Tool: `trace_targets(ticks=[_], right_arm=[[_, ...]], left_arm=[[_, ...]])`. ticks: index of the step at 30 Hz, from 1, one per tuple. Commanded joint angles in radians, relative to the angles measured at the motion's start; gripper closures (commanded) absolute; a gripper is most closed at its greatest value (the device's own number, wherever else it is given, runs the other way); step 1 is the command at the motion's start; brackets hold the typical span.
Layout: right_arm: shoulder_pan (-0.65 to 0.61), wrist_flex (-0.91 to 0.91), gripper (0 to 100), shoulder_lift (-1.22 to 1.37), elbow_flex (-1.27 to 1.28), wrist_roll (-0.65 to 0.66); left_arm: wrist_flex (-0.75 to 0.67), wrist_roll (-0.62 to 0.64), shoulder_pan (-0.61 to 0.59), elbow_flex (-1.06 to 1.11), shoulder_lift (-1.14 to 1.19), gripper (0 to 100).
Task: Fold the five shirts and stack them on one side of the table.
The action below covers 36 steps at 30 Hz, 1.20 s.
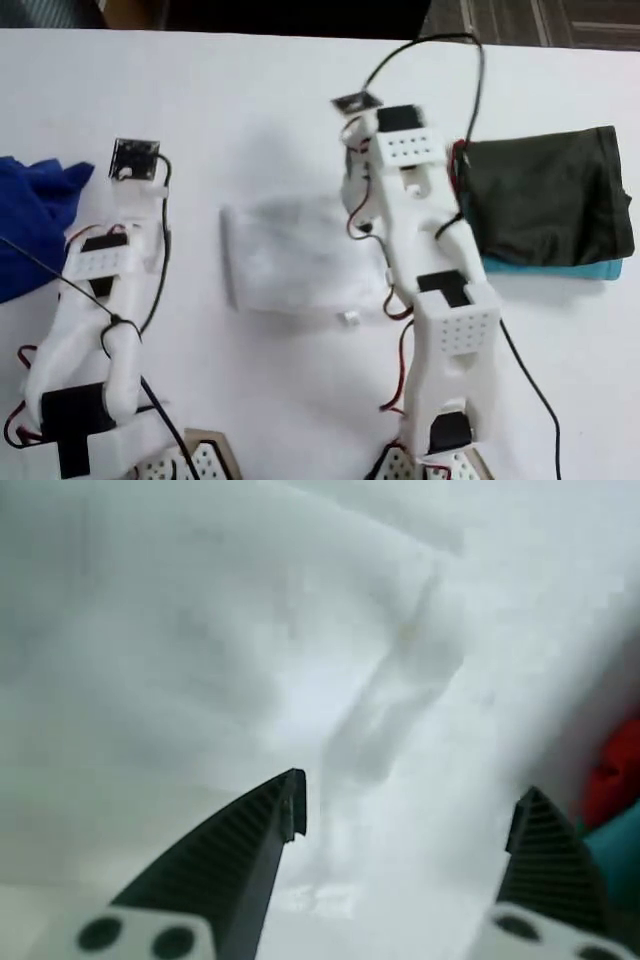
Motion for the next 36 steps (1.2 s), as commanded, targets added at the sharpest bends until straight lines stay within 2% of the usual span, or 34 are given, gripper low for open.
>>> trace_targets(ticks=[1,12,21,27,36], right_arm=[[-0.065,0.01,67.0,-0.056,-0.003,-0.04],[-0.13,0.004,67.0,-0.022,0.006,-0.048],[-0.041,-0.082,64.0,0.211,-0.003,-0.048],[-0.045,-0.081,59.5,0.222,-0.003,-0.048],[-0.025,-0.094,59.7,0.249,-0.003,-0.051]], left_arm=[[-0.018,0.002,-0.003,-0.002,-0.048,97],[-0.048,0.002,-0.003,0.016,-0.048,97],[-0.051,0.002,-0.003,0.018,-0.048,97],[-0.055,0.002,-0.003,0.018,-0.048,97],[-0.055,0.002,-0.003,0.018,-0.048,97]])
